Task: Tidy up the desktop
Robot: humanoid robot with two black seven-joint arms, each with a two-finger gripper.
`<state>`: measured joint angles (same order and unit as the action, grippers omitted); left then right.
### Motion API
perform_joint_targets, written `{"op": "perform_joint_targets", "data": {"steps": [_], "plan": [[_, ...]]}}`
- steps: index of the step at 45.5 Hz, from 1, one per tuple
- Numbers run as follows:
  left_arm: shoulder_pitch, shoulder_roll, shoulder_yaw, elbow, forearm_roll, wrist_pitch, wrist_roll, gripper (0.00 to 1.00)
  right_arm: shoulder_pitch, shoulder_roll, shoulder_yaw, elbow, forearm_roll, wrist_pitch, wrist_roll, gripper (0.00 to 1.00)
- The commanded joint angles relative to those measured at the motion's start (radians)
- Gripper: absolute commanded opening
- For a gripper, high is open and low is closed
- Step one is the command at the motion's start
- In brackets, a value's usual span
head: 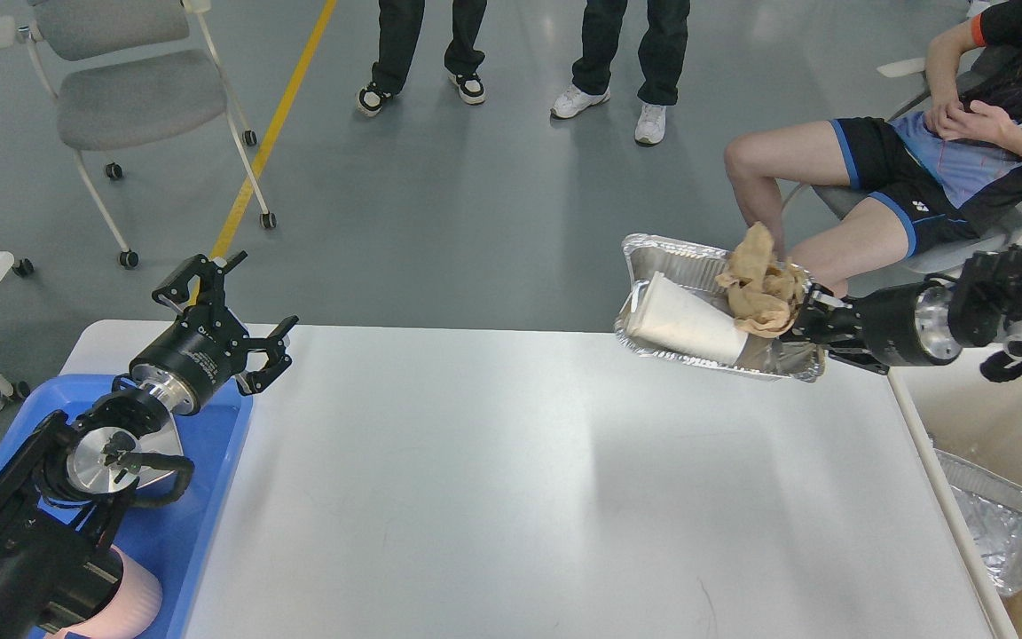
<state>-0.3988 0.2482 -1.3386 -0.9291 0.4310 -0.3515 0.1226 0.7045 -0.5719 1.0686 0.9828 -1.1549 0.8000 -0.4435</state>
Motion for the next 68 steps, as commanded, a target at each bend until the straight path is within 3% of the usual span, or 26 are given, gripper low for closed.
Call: {"op": "perform_joint_targets", "data": {"steps": [1,13,18,32,42,45,49,53,54,57,59,60,68], "plan": [[0.009,0.002,-0.004,0.001,0.0,0.002,0.0,0.97,-0.071,-0.055,0.085,-0.035,0.017,-0.039,0.0,0.0],[0.026,-0.004,-0.004,0.001,0.0,0.002,0.0,0.97,-0.171,-0.151,0.149,-0.26,0.127,-0.275,0.0,0.0],[0.041,-0.006,-0.004,0.0,0.0,0.002,0.0,0.97,-0.174,-0.151,0.145,-0.432,0.165,-0.384,0.003,0.0],[0.058,-0.006,-0.004,0.0,0.0,0.003,0.0,0.97,-0.175,-0.148,0.139,-0.642,0.207,-0.512,0.008,0.0],[0.06,-0.006,-0.004,0.0,0.0,0.002,0.0,0.97,-0.206,-0.149,0.136,-0.671,0.213,-0.521,0.008,0.0],[0.061,-0.006,-0.004,0.0,0.0,0.002,0.0,0.97,-0.21,-0.149,0.132,-0.671,0.211,-0.522,0.008,0.14],[0.066,-0.006,-0.004,0.0,0.0,0.002,0.002,0.97,-0.217,-0.149,0.132,-0.671,0.211,-0.525,0.008,0.42],[0.066,-0.006,-0.004,0.0,0.0,0.002,0.0,0.97,-0.217,-0.148,0.132,-0.673,0.211,-0.542,0.008,0.53],[0.066,-0.006,-0.002,0.0,0.0,0.002,0.0,0.97,-0.217,-0.144,0.134,-0.673,0.211,-0.56,0.008,0.69],[0.067,-0.006,-0.002,0.0,0.002,0.002,0.0,0.97,-0.217,-0.14,0.134,-0.674,0.213,-0.585,0.008,0.87],[0.067,-0.006,-0.002,0.0,0.0,0.002,0.0,0.97,-0.217,-0.138,0.134,-0.678,0.213,-0.591,0.008,0.91],[0.066,-0.006,-0.004,0.0,0.0,0.002,0.0,0.97,-0.217,-0.134,0.136,-0.684,0.216,-0.596,0.006,1.0],[0.066,-0.006,-0.004,-0.002,0.0,0.002,0.0,0.97,-0.209,-0.105,0.142,-0.682,0.401,-0.588,0.006,1.0]]}}
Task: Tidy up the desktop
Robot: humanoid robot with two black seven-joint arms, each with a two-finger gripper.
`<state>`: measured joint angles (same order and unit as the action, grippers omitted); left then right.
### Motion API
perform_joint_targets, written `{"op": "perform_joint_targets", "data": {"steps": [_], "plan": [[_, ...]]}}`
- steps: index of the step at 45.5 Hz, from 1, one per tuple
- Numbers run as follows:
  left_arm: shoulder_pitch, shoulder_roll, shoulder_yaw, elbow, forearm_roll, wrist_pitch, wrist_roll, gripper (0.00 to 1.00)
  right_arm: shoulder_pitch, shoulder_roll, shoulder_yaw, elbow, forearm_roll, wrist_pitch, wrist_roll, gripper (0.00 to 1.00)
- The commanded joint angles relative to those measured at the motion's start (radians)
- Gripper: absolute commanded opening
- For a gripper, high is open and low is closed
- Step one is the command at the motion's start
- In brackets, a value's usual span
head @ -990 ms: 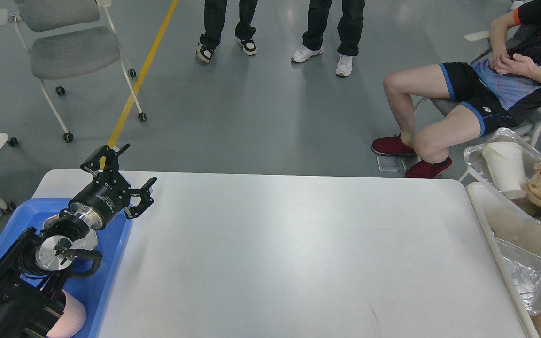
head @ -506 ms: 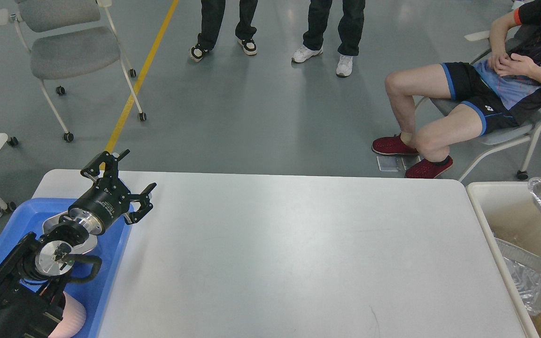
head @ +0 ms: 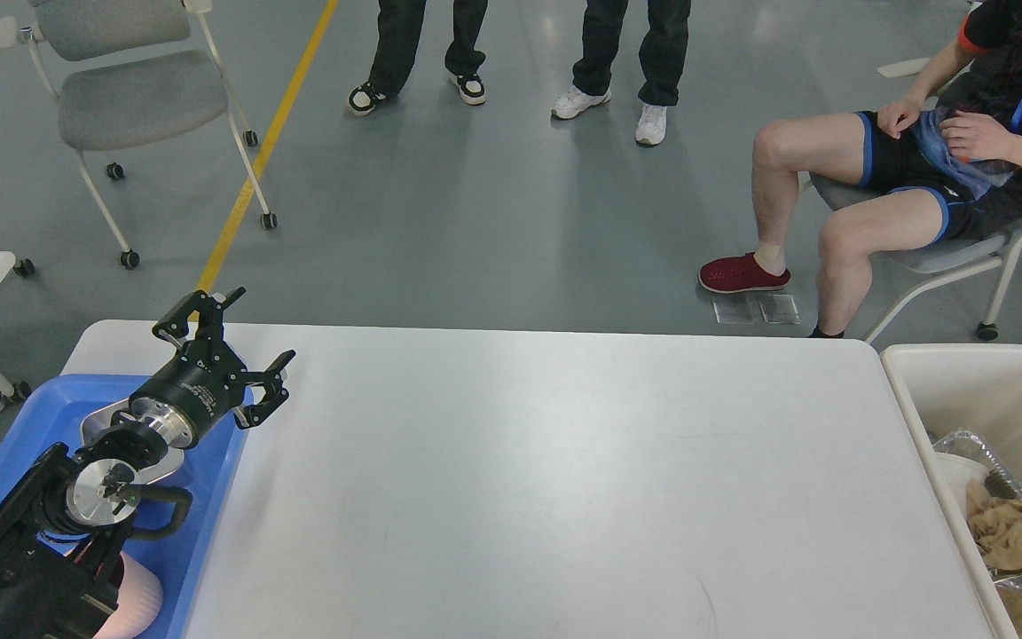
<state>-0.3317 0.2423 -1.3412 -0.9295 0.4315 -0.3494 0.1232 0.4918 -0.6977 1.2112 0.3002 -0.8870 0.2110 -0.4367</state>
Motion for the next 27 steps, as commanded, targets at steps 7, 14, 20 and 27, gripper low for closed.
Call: {"op": "perform_joint_targets", "data": {"steps": [7,14,20,27], "plan": [[-0.001,-0.001,0.0,-0.002,0.0,0.0,0.0,0.97,0.051,0.052,0.001,0.02,0.243,0.001,0.001,1.0],[-0.001,-0.009,0.0,-0.002,0.0,0.0,0.0,0.97,0.163,0.161,0.013,0.046,0.258,0.001,0.022,1.0],[-0.001,-0.02,0.0,-0.002,0.001,0.001,0.0,0.97,0.157,0.199,0.036,0.129,0.339,0.008,0.189,1.0],[-0.001,-0.031,-0.001,0.0,0.001,0.001,0.0,0.97,0.133,0.251,0.036,0.227,0.353,0.051,0.464,1.0]]}}
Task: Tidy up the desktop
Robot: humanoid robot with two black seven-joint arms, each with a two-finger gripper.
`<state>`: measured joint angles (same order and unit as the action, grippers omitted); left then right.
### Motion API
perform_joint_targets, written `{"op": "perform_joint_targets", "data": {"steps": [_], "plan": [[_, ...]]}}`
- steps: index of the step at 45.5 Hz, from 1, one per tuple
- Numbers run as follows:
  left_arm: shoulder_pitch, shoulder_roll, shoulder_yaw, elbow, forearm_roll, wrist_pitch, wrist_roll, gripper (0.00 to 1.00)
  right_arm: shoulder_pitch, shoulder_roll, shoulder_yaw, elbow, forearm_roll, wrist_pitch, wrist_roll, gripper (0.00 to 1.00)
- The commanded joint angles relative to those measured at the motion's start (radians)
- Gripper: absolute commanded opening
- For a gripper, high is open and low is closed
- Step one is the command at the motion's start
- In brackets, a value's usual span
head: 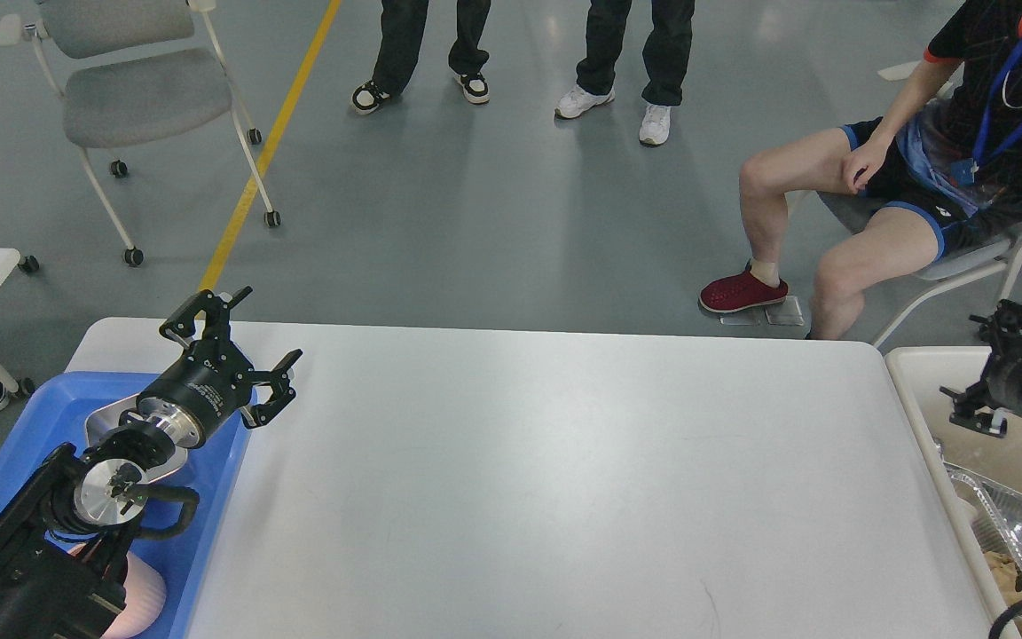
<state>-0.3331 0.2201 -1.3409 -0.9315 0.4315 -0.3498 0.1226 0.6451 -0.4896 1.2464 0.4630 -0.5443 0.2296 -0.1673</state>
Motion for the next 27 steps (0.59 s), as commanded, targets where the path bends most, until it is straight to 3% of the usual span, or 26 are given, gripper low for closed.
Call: {"op": "perform_joint_targets", "data": {"steps": [1,5,8,14,27], "plan": [[0.0,-0.008,-0.001,0.002,0.001,0.002,0.0,0.97,-0.024,0.054,0.002,0.072,0.012,0.043,0.227,1.0],[0.0,-0.01,-0.001,0.0,0.001,0.002,0.0,0.97,-0.041,0.083,0.011,0.095,0.018,0.105,0.321,1.0],[0.0,-0.01,-0.001,0.0,0.001,0.002,0.0,0.97,-0.058,0.115,0.021,0.114,0.055,0.155,0.35,1.0],[0.0,-0.011,-0.001,0.002,0.001,0.003,0.0,0.97,-0.104,0.174,0.039,0.158,0.164,0.212,0.354,1.0],[0.0,-0.013,-0.001,0.002,0.001,0.003,-0.009,0.97,-0.156,0.261,0.038,0.171,0.167,0.217,0.354,1.0]]}}
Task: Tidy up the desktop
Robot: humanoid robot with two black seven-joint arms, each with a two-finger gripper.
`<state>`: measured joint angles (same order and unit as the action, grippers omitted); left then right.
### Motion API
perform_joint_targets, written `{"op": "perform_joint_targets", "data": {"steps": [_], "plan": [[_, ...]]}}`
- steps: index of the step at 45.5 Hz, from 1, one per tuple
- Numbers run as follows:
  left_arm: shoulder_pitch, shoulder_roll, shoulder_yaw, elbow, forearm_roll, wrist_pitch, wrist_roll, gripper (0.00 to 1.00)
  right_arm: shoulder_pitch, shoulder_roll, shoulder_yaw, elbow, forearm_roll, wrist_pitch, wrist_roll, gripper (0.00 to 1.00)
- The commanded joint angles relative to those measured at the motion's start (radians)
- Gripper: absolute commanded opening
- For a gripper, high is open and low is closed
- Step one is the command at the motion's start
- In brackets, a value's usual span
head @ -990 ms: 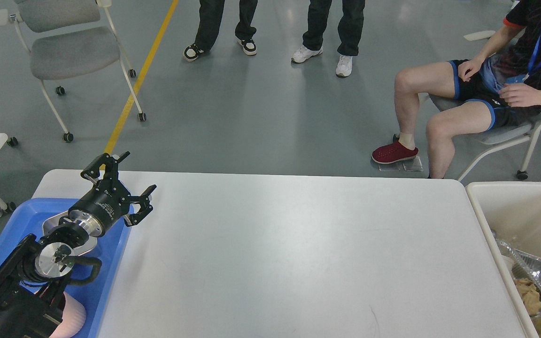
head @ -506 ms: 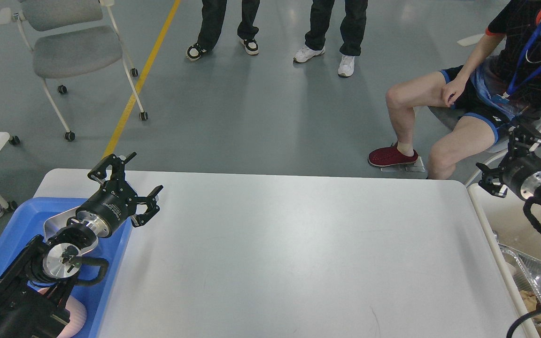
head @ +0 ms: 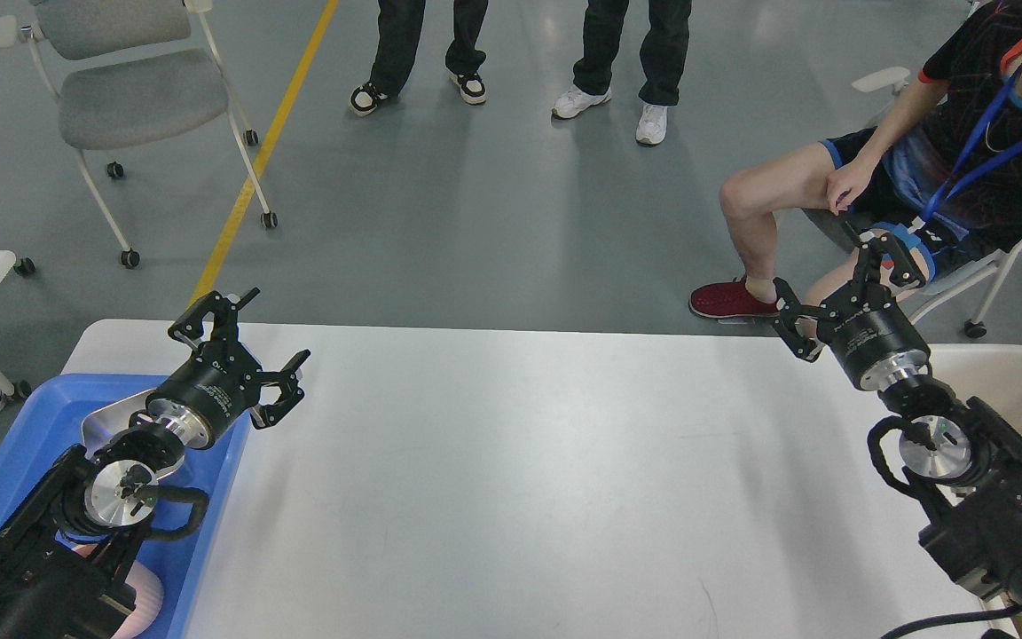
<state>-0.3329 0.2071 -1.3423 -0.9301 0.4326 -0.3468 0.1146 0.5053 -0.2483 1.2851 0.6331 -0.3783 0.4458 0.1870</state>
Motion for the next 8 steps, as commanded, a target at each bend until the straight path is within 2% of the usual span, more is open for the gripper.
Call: {"op": "perform_joint_targets", "data": {"steps": [1,8], "plan": [[0.002,0.0,0.0,-0.001,0.0,0.0,-0.001,0.97,-0.019,0.023,-0.001,0.0,0.001,0.001,0.0,1.0],[0.0,-0.011,0.0,0.0,0.0,0.0,-0.001,0.97,-0.024,0.023,-0.001,-0.001,-0.001,-0.015,0.0,1.0]]}}
